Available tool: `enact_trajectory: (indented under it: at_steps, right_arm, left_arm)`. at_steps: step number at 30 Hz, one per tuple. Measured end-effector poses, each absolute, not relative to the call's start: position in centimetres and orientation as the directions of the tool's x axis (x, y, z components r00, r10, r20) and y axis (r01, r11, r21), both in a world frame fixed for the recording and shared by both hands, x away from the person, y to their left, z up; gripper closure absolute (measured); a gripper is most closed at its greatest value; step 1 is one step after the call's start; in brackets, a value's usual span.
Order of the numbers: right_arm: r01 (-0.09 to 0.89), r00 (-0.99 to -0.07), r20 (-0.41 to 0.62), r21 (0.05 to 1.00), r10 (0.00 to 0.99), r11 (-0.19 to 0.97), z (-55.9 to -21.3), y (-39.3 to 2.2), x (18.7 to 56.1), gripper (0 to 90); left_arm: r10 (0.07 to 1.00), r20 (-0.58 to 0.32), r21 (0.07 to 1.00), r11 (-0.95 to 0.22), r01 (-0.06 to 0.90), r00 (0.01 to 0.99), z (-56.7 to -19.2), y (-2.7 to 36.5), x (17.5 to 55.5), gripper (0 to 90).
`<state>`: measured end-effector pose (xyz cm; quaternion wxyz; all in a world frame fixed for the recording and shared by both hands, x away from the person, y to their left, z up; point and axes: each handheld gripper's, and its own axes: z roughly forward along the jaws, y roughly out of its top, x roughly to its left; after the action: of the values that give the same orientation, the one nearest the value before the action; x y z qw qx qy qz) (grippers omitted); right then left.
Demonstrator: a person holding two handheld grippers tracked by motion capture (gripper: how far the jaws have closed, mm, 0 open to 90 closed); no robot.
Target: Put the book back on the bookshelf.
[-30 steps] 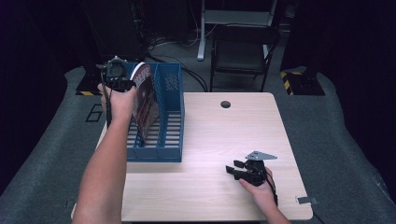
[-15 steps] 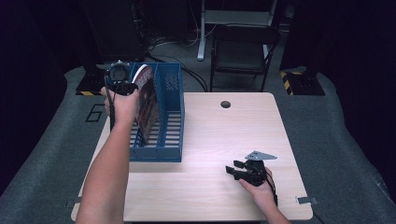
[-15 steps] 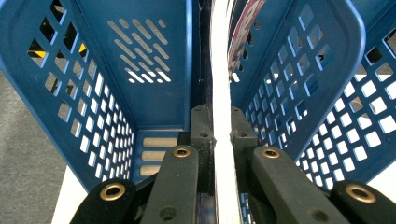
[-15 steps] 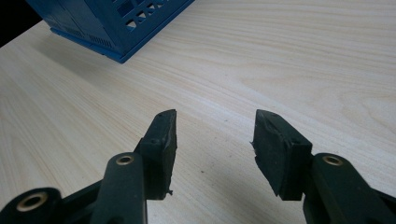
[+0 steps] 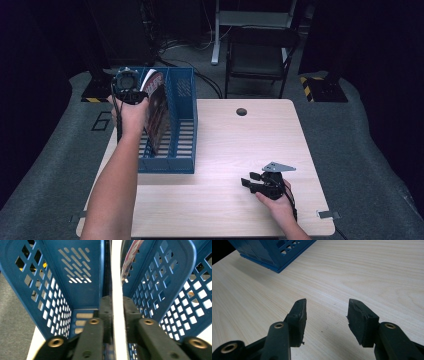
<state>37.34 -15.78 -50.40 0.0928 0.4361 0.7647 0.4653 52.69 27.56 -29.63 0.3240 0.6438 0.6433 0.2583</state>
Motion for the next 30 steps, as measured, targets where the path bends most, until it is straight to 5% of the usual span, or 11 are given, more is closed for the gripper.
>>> enact_trajectory:
  at_steps: [15,30]
  right_arm:
    - [0.584,-0.605,0.263,0.788,0.751,0.196,-50.5,-15.5,37.3,49.4]
    - [0.586,-0.608,0.258,0.784,0.751,0.205,-50.7,-15.5,37.4,49.3]
  left_arm:
    - [0.994,-0.095,0.739,0.035,0.672,0.053,-29.8,29.0,51.9,46.9]
    - [0.990,-0.111,0.767,0.028,0.642,0.089,-29.4,29.6,50.8,37.5]
